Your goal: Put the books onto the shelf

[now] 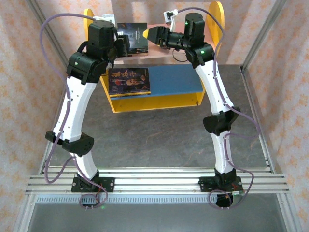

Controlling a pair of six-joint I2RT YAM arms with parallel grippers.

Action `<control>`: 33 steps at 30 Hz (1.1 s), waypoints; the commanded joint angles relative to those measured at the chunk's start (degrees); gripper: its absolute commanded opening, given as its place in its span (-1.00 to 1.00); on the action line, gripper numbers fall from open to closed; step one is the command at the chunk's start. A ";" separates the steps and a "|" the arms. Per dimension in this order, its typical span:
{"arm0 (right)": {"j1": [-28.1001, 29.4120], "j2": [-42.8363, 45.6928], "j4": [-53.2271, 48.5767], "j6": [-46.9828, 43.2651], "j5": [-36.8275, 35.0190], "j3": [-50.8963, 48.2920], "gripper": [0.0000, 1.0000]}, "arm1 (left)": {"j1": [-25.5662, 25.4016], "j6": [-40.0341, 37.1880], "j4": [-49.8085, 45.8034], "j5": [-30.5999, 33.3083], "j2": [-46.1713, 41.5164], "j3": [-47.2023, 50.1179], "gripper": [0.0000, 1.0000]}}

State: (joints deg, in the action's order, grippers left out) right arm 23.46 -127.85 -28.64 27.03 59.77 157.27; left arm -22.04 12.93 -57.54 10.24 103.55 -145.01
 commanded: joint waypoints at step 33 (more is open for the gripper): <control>1.12 7.19 -10.61 -9.79 -0.87 -5.81 0.33 | 3.80 1.22 -4.54 -3.54 0.98 3.59 -0.09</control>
State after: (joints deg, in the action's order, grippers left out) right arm 24.36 -121.64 -36.47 16.84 59.16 151.65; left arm -17.89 12.14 -57.52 8.82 104.97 -142.76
